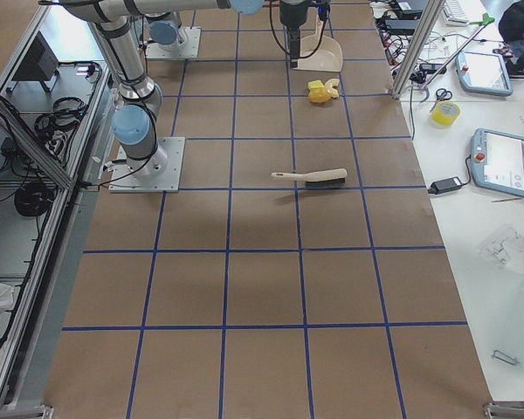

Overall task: Sweep and dump trash into bin
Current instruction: 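Move the left gripper to the dustpan handle while the right approaches the brush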

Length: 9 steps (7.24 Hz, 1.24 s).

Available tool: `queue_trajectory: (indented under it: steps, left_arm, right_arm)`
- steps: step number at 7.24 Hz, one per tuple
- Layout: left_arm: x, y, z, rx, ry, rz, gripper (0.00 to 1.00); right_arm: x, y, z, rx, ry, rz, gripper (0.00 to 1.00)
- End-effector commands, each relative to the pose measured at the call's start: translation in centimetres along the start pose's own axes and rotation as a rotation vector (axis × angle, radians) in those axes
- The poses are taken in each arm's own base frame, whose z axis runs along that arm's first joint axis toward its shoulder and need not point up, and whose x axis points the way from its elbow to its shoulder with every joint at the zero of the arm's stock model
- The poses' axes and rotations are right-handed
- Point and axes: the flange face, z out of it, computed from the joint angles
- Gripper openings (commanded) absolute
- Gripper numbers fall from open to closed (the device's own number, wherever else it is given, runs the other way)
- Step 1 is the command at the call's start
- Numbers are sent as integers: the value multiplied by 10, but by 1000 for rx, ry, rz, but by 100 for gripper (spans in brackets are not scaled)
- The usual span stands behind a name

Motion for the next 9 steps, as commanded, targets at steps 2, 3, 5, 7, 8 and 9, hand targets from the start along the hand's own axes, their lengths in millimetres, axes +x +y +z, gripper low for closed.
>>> queue_trajectory:
  steps: [2, 3, 5, 7, 8, 9]
  left_arm:
    - [0, 3, 12, -19, 1, 5, 100]
    - [-3, -9, 13, 16, -3, 40, 100]
    - [-16, -19, 9, 38, -16, 108, 100]
    - [-20, -51, 10, 36, -21, 361, 99]
    - [-23, -74, 26, 36, -25, 542, 99]
    - [-26, -96, 42, 52, -35, 692, 98]
  right_arm:
    - [0, 0, 0, 1, 4, 0, 100]
    - [3, -1, 0, 2, 15, 3, 100]
    - [20, -5, 15, -43, 22, 15, 100]
    - [81, -34, 63, -146, 18, -94, 100]
    - [114, -45, 85, -181, 9, -85, 100]
    - [139, -57, 112, -218, 6, -97, 100]
